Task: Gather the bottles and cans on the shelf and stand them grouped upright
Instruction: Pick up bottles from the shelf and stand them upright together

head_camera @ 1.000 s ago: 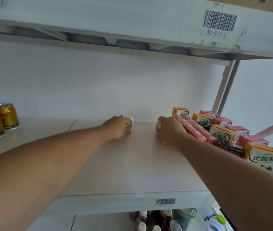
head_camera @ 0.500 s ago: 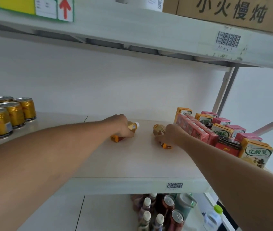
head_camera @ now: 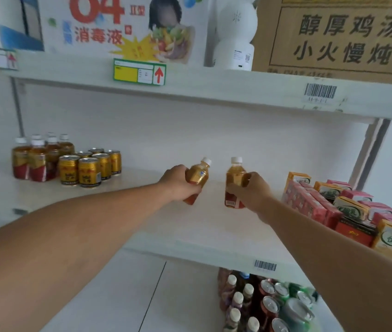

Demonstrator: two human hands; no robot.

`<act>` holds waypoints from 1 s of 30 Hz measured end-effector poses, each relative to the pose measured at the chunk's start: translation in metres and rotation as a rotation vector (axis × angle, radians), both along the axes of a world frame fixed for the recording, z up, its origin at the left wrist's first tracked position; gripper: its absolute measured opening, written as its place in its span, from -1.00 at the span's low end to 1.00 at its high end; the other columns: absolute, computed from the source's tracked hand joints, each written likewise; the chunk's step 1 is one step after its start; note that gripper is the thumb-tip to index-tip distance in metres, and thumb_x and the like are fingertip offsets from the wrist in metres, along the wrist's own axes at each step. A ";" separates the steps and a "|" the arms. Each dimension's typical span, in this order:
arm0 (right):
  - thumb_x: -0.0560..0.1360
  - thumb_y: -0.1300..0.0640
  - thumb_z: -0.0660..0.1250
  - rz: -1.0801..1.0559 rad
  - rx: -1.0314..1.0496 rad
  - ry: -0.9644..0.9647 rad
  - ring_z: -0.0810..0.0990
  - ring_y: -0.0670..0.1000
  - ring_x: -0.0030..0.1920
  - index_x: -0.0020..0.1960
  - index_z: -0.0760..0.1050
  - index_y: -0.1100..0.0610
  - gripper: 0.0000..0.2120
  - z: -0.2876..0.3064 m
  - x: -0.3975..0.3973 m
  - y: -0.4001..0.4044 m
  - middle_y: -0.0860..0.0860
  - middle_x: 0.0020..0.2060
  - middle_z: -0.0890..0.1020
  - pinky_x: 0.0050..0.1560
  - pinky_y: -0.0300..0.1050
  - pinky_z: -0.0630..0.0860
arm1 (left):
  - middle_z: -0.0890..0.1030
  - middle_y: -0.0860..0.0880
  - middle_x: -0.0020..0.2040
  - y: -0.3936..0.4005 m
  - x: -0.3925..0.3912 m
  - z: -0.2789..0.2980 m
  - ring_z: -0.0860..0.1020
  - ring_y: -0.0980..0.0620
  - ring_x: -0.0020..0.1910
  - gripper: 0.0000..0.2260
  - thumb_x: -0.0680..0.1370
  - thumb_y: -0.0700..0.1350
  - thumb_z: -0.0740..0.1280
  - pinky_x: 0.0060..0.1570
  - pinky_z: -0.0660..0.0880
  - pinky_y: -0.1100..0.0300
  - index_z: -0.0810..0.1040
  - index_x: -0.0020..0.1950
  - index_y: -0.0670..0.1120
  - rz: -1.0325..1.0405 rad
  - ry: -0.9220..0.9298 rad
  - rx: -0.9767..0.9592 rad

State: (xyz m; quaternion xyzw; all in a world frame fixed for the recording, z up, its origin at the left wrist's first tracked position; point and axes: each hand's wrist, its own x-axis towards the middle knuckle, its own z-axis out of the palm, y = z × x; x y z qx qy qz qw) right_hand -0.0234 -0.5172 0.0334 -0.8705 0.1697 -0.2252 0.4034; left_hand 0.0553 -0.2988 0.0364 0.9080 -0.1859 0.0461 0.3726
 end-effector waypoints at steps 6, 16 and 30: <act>0.48 0.03 0.57 0.215 0.167 -0.050 0.67 0.03 -0.02 0.30 0.46 0.06 -0.53 -0.019 -0.007 0.043 0.05 0.06 0.64 -0.07 0.05 0.70 | 0.63 -0.04 0.21 0.056 -0.046 -0.013 0.63 -0.07 0.14 -0.41 0.45 0.10 0.59 0.11 0.61 0.03 0.50 0.39 -0.05 0.194 -0.056 -0.068; 0.47 0.05 0.58 0.416 0.164 -0.052 0.68 0.05 0.01 0.36 0.46 0.08 -0.47 -0.028 -0.007 0.161 0.04 0.09 0.65 -0.05 0.06 0.70 | 0.68 0.02 0.23 0.184 -0.083 -0.021 0.64 -0.02 0.20 -0.50 0.50 0.08 0.59 0.26 0.57 0.04 0.58 0.37 -0.03 0.297 -0.060 -0.090; 0.48 0.02 0.59 0.569 0.153 -0.026 0.67 -0.04 0.02 0.34 0.46 0.02 -0.49 -0.026 0.032 0.377 -0.04 0.09 0.67 -0.11 -0.12 0.60 | 0.67 0.02 0.30 0.398 -0.051 -0.029 0.62 -0.03 0.29 -0.56 0.60 -0.02 0.50 0.17 0.51 0.09 0.52 0.46 0.00 0.356 -0.040 -0.222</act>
